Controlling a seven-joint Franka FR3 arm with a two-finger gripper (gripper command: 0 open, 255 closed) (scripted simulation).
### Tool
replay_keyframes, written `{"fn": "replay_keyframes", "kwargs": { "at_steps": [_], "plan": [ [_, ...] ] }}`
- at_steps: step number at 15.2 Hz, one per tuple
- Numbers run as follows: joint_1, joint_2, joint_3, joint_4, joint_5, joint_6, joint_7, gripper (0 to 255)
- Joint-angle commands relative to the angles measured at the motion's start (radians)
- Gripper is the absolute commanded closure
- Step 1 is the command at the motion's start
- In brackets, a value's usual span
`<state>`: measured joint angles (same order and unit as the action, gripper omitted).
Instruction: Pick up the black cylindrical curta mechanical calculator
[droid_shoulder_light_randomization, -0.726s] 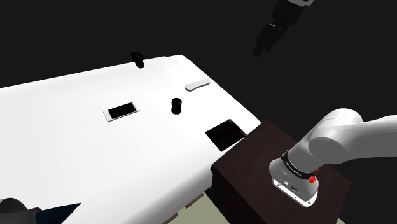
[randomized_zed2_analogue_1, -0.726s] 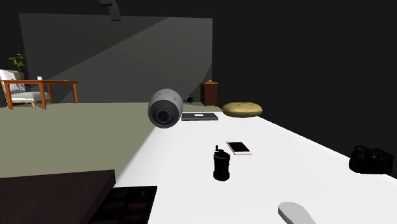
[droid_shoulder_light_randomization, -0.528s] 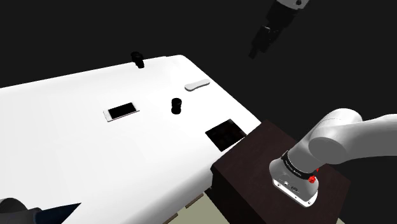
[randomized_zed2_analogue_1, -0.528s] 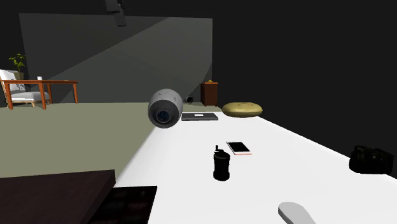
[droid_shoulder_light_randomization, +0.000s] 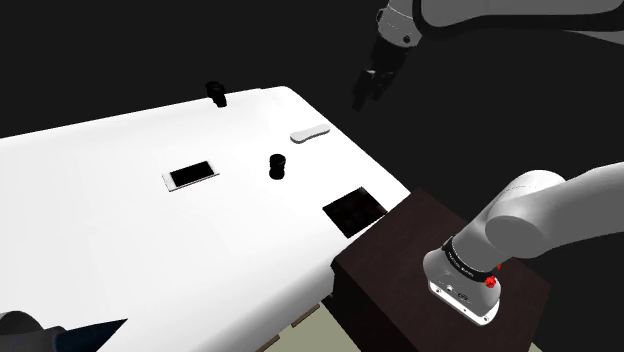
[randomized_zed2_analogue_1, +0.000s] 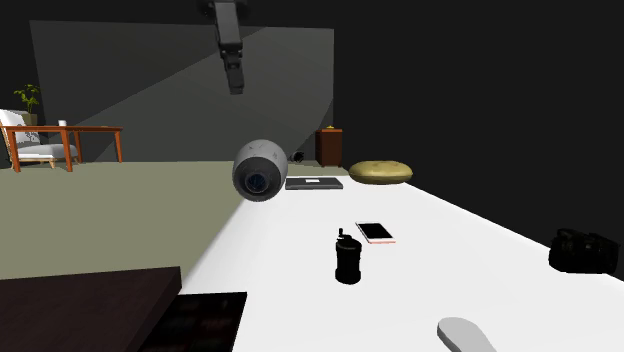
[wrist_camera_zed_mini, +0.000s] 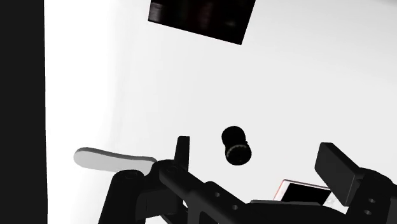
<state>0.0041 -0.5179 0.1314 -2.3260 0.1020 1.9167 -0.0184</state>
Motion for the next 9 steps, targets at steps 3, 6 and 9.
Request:
{"fn": "replay_keyframes", "kwargs": {
  "at_steps": [3, 6, 9],
  "plan": [
    [-0.001, 0.141, 0.026, 0.028, -0.011, 0.1, 0.016, 0],
    [-0.001, 0.247, 0.047, 0.055, -0.024, 0.168, 0.034, 0],
    [0.0, 0.358, 0.064, 0.094, -0.046, 0.228, 0.055, 0]
  ]
}}
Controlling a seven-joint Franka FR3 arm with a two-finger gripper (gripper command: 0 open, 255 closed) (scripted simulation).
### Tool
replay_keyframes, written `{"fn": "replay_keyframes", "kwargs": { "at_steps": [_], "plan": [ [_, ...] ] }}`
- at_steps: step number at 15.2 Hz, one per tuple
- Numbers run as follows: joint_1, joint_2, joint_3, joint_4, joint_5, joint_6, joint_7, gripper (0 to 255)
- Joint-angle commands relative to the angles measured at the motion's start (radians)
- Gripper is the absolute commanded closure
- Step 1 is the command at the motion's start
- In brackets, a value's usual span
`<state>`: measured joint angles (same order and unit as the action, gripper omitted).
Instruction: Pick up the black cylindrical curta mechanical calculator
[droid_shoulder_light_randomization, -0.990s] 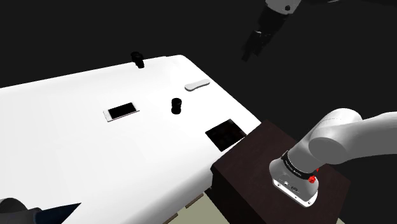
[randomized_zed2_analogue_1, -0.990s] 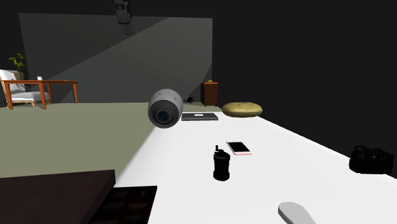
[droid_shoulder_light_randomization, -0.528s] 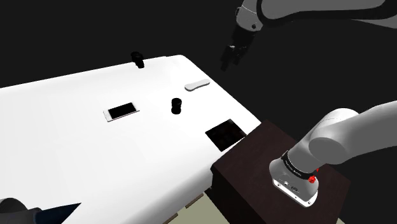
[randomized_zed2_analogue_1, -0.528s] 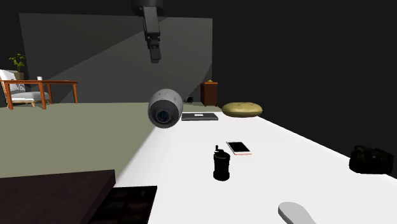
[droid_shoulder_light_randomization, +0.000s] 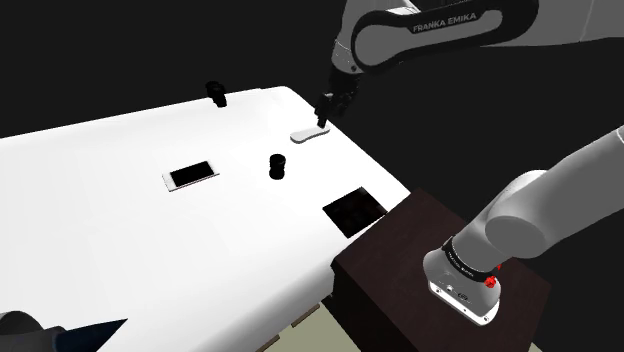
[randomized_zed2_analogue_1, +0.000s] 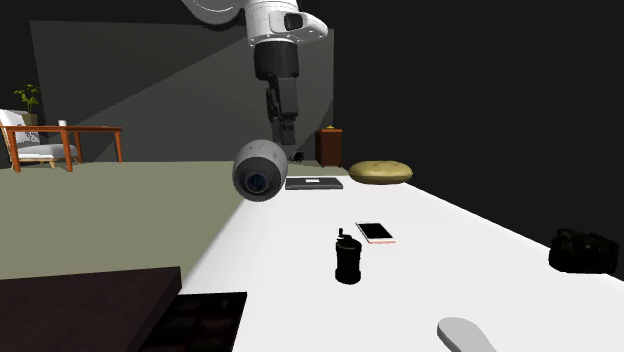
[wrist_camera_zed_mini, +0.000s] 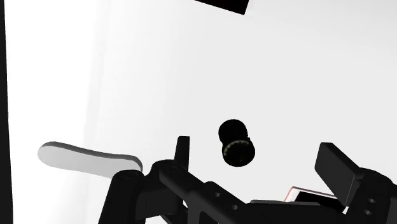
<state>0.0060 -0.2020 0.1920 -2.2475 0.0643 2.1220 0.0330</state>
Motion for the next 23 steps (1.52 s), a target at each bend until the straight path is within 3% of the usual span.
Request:
{"fn": "replay_keyframes", "kwargs": {
  "at_steps": [1, 10, 19, 23],
  "plan": [
    [-0.001, 0.08, 0.009, 0.031, -0.017, 0.041, 0.012, 0],
    [0.027, 0.429, 0.026, 0.225, -0.119, 0.154, 0.091, 0],
    [0.092, 0.785, 0.0, 0.52, -0.202, 0.172, 0.142, 0],
    [0.096, 0.82, -0.006, 0.518, -0.21, 0.209, 0.147, 0]
  ]
}}
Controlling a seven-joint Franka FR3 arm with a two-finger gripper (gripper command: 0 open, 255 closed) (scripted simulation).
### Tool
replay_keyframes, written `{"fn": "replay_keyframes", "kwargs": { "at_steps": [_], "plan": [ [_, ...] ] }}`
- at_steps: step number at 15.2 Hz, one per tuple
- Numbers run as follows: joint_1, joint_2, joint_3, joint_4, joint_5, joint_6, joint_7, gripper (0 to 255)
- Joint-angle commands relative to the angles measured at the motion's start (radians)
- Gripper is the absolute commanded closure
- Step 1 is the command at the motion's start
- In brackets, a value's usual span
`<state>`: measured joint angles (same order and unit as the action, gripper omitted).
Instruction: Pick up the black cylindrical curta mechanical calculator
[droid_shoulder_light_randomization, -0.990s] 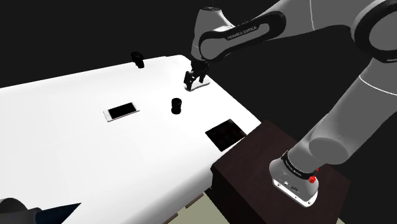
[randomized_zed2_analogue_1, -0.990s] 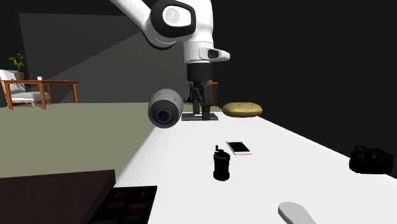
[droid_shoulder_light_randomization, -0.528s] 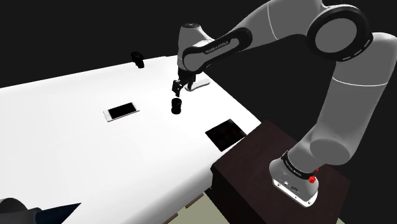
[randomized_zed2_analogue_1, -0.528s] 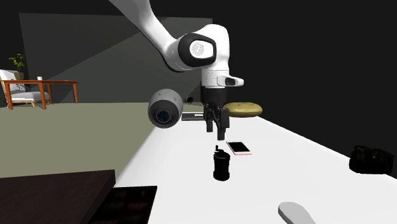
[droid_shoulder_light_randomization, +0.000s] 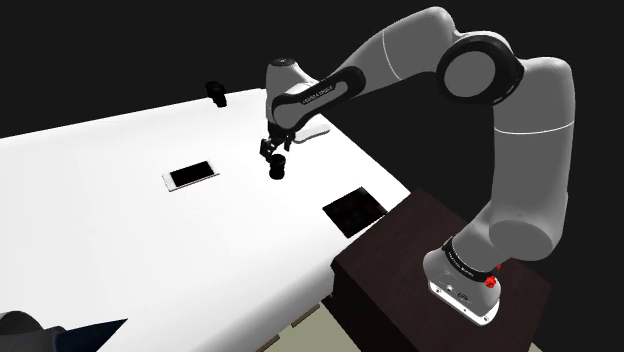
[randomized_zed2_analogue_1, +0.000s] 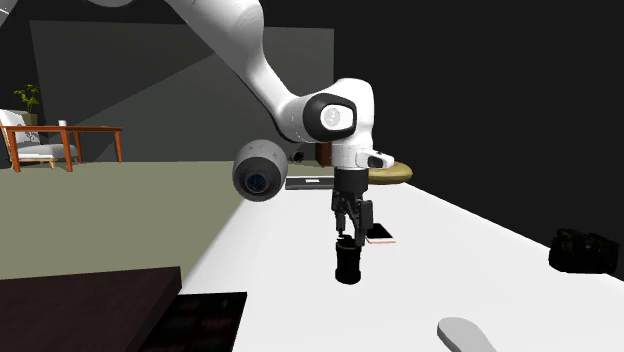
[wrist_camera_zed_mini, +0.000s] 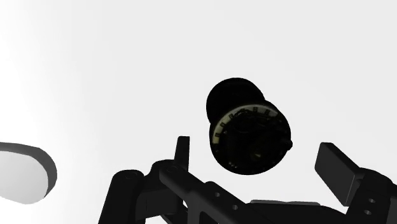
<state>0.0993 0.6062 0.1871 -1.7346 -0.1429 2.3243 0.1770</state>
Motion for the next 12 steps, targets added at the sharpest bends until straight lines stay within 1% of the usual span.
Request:
{"fn": "replay_keyframes", "kwargs": {
  "at_steps": [1, 4, 6, 7, 12],
  "plan": [
    [0.004, 0.021, -0.003, 0.005, -0.004, 0.016, 0.004, 0],
    [0.007, 0.045, -0.007, 0.006, -0.009, 0.039, 0.007, 0],
    [0.007, 0.045, -0.007, 0.006, -0.009, 0.039, 0.007, 0],
    [0.007, 0.045, -0.007, 0.006, -0.009, 0.039, 0.007, 255],
    [0.007, 0.045, -0.007, 0.006, -0.009, 0.039, 0.007, 255]
  ]
}}
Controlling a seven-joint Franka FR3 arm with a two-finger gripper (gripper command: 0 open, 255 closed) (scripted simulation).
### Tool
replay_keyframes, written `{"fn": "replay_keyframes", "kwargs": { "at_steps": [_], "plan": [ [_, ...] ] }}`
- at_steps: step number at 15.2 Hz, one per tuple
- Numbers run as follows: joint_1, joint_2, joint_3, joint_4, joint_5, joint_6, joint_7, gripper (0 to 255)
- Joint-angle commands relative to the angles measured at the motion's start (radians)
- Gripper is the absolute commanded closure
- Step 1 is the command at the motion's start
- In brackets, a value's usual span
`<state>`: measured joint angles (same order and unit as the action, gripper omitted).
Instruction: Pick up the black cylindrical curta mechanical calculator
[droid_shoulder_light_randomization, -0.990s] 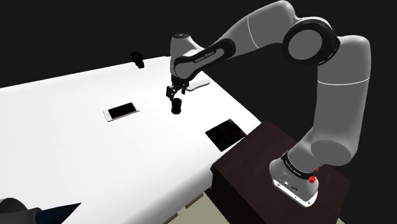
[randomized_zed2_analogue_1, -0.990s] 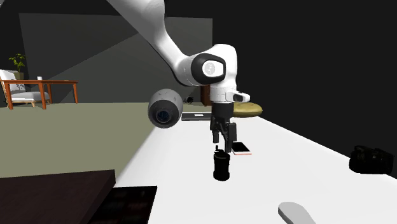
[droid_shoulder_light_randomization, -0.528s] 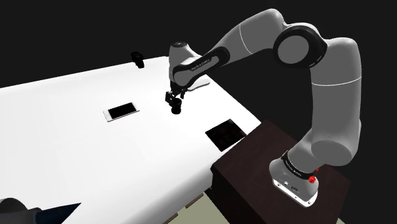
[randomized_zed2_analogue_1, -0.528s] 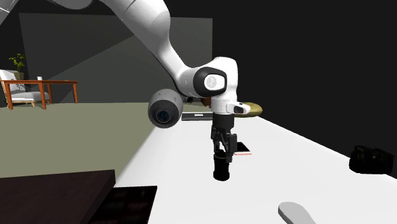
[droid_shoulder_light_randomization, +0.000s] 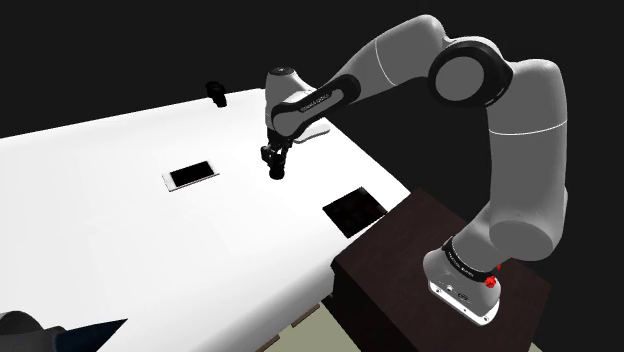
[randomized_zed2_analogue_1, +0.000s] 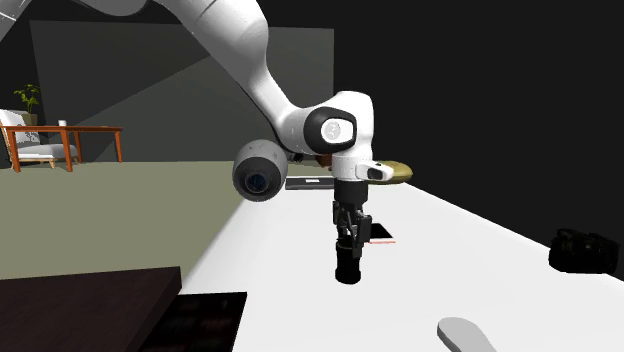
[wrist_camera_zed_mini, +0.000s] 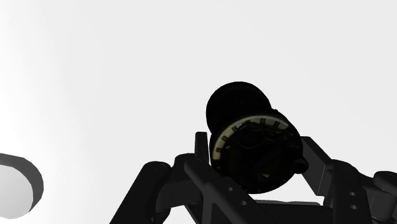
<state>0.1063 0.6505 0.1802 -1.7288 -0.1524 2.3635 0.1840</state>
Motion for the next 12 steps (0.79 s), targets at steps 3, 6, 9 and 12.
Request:
{"fn": "replay_keyframes", "kwargs": {
  "at_steps": [3, 6, 9, 12],
  "plan": [
    [0.0, 0.0, 0.0, -0.001, 0.0, 0.0, 0.0, 255],
    [-0.002, -0.018, 0.003, -0.001, 0.004, -0.018, -0.003, 255],
    [-0.006, -0.045, 0.008, 0.0, 0.01, -0.045, -0.006, 255],
    [-0.009, -0.071, 0.012, 0.002, 0.016, -0.073, -0.01, 255]
  ]
}}
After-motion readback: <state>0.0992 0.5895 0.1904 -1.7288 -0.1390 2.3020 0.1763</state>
